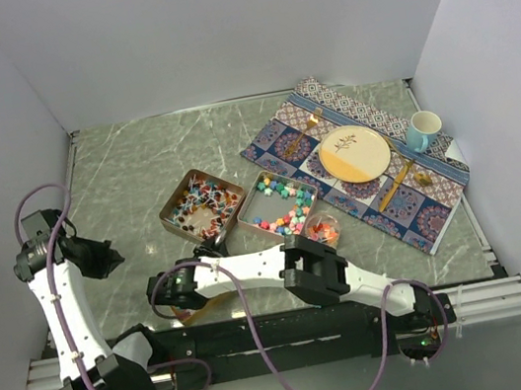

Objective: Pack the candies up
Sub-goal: Scoop the fake candies from the storage box, then place the fake candies in the packing bottle.

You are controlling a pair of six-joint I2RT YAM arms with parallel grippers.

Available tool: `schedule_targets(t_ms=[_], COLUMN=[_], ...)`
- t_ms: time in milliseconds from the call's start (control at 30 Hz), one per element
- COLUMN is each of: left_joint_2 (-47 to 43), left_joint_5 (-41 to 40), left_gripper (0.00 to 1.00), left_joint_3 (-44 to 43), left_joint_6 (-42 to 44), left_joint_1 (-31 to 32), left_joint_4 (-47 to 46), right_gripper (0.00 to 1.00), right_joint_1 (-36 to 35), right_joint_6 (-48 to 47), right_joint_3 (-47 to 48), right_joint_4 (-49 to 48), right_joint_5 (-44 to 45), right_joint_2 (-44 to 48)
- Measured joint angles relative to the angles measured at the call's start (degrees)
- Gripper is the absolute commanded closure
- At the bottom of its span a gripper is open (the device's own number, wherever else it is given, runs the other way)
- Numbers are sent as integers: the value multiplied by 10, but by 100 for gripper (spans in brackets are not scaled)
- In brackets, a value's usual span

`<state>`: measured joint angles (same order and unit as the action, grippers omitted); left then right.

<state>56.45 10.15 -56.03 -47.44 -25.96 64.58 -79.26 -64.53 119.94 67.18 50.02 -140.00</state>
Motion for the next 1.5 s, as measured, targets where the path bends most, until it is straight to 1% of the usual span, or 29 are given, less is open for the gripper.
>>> schedule_targets(t_ms=[233, 400, 467, 567, 700, 833, 933, 1100, 1200, 1367, 1433, 1500], left_joint_2=[1, 9, 15, 23, 34, 43, 46, 51, 53, 53, 53, 53], left_joint_5=[0, 0, 0, 0, 2, 7, 14, 25, 31, 62, 74, 82], left_gripper=[99, 99, 99, 99, 99, 99, 99, 99, 99, 99, 99, 99], left_joint_3=[-6, -15, -19, -22, -22, -22, -22, -22, -22, -12, 2, 16], left_joint_6=[0, 0, 0, 0, 0, 0, 0, 0, -2, -3, 0, 3], left_joint_1=[0, -1, -2, -8, -21, -33, -40, -48, -53, -55, -55, -55], left_joint_4=[-4, -8, -13, -19, -28, -36, -43, -63, -85, -129, -139, -142], right_gripper=[100, 100, 100, 100, 100, 100, 100, 100, 100, 100, 100, 100], right_joint_1=[6, 23, 34, 50, 71, 91, 101, 120, 155, 258, 300, 340], right_joint_6=[-3, 26, 41, 63, 88, 112, 125, 124, 114, 98, 92, 79], right_joint_3=[-23, -104, -155, -207, -247, -258, -249, -216, -220, -228, -245, -282], right_joint_4=[-40, -70, -97, -135, -177, -211, -212, -179, -150, -113, -107, -100], right_joint_5=[-90, -160, -184, -233, -306, -348, -360, -360, -355, -327, -311, -290], right_joint_2=[12, 66, 97, 139, 175, 186, 186, 201, 255, 381, 429, 482])
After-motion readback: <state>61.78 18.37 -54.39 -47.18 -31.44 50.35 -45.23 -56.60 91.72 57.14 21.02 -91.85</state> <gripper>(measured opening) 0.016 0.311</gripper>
